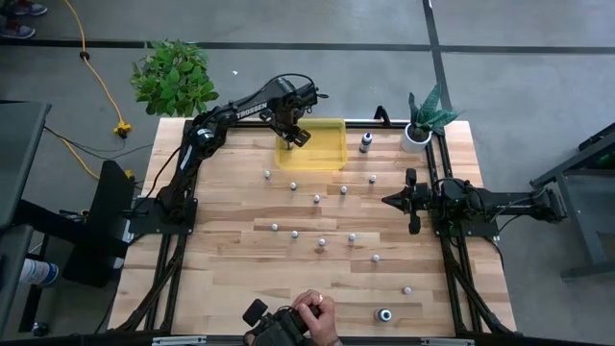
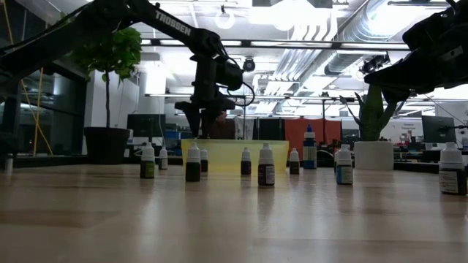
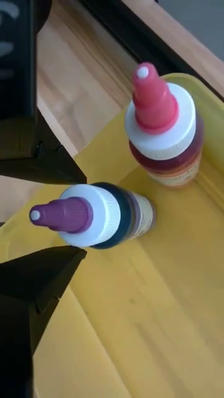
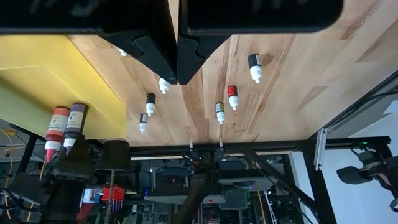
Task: Pick & Place food coloring
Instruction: Put the big violet food coloring bottle into the yellow container, then put the right small black food coloring bottle into the yellow container
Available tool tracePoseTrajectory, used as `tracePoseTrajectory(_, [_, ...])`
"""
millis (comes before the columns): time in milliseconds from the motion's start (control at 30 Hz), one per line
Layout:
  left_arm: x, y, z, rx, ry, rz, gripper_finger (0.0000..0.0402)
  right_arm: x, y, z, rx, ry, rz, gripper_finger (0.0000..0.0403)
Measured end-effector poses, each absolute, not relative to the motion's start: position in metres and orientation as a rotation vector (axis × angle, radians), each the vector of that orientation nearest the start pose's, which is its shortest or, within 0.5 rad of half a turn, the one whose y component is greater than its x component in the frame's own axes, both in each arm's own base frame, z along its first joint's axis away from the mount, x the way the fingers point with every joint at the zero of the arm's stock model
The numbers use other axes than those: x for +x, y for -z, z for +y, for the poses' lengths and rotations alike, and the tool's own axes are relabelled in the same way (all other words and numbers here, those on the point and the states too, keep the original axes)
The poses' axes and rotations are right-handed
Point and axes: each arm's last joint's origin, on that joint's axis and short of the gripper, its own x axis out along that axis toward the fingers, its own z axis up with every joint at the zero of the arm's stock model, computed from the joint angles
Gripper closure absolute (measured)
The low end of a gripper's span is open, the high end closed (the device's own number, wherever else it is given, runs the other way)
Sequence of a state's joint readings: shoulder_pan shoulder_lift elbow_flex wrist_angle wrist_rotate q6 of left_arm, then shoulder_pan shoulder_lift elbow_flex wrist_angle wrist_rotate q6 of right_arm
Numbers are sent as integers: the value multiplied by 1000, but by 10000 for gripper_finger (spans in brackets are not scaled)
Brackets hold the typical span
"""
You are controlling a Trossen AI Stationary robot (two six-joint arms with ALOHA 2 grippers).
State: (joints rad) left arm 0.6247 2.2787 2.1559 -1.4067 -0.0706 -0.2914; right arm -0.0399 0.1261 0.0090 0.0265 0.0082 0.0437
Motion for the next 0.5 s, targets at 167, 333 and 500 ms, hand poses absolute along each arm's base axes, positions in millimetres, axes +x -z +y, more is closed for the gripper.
tracePoseTrajectory(167, [361, -237, 263, -643, -771, 1422, 220, 105, -159, -4, 45, 50, 89, 402])
tracePoseTrajectory(333, [363, -247, 263, -633, -769, 1393, 197, 105, -159, -4, 45, 50, 89, 402])
tracePoseTrajectory(500, [364, -268, 265, -580, -789, 1337, 178, 105, -159, -4, 45, 50, 89, 402])
